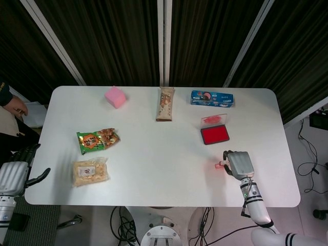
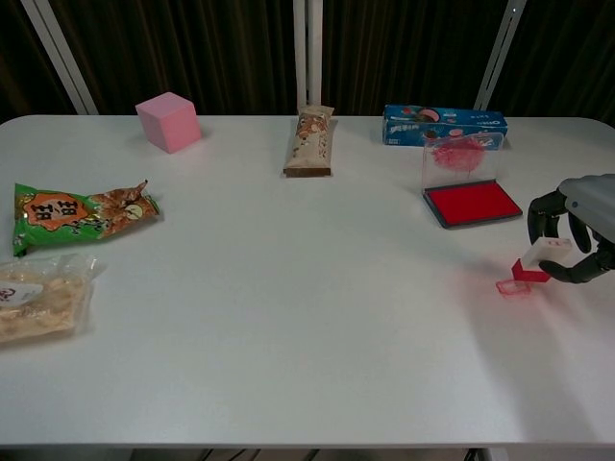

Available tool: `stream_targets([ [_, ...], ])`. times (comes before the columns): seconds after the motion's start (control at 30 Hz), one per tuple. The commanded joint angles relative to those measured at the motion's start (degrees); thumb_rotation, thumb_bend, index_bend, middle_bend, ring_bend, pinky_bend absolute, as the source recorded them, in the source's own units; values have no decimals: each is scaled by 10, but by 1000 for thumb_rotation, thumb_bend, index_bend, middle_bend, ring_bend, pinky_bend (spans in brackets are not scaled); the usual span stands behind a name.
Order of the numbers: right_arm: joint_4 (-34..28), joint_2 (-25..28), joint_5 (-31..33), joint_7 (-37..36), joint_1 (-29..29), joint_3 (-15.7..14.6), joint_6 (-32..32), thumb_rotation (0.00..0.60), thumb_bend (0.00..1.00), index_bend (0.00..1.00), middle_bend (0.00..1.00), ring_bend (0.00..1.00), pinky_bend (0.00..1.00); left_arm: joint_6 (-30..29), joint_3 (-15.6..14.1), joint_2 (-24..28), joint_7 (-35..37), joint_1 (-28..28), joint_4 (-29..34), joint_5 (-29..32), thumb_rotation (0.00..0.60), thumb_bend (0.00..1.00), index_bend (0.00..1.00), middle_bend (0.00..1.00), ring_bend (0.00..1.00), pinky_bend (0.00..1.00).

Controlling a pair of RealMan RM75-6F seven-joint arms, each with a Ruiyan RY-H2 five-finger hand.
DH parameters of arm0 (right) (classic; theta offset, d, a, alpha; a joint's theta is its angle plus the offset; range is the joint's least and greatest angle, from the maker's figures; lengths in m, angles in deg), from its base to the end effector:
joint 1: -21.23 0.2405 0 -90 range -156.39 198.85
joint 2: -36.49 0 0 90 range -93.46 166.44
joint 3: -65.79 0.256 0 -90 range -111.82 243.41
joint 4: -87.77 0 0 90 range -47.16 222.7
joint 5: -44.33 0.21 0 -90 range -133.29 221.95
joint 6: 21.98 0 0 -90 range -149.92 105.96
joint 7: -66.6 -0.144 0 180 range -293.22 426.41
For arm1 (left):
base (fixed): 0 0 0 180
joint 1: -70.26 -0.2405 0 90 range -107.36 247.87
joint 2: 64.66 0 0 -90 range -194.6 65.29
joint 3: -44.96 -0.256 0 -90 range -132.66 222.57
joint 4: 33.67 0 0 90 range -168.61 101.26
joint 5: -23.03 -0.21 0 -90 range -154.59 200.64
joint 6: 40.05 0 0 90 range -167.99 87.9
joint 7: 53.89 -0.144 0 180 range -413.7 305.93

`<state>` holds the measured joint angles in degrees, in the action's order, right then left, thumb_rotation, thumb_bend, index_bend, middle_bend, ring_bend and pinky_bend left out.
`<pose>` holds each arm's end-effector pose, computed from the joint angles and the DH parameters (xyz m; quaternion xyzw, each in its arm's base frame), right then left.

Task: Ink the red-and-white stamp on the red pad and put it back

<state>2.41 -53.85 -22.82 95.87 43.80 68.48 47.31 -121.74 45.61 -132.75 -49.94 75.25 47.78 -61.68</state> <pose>-0.2505 -0.2514 -0.0112 0.6973 -0.3950 0.2823 0.5273 -0.3513 0.1757 0.1452 -0.6088 -0.4041 -0.3418 0.5909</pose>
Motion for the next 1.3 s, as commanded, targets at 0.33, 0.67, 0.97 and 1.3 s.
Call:
stream_targets([
  [0.33, 2, -3, 7, 9, 12, 5, -32, 600, 301, 638, 530, 600, 697, 2, 1, -1, 5, 1, -5, 0, 18, 152, 84, 120, 118, 205],
  [0.67, -1, 2, 6, 15, 16, 4, -43, 600, 302, 621, 519, 597, 697, 3, 1, -1, 6, 2, -6, 0, 15, 152, 84, 120, 118, 205],
  [0.97, 1, 0, 13, 22, 18, 4, -48, 600, 297, 556, 464, 585, 697, 4, 1, -2, 9, 1, -8, 1, 30, 152, 85, 120, 118, 205],
  [1.3, -6, 7, 16, 24, 16, 0, -53, 600, 279, 479, 399, 552, 697, 3, 1, -2, 12, 0, -10, 1, 30, 153, 84, 120, 118, 205],
])
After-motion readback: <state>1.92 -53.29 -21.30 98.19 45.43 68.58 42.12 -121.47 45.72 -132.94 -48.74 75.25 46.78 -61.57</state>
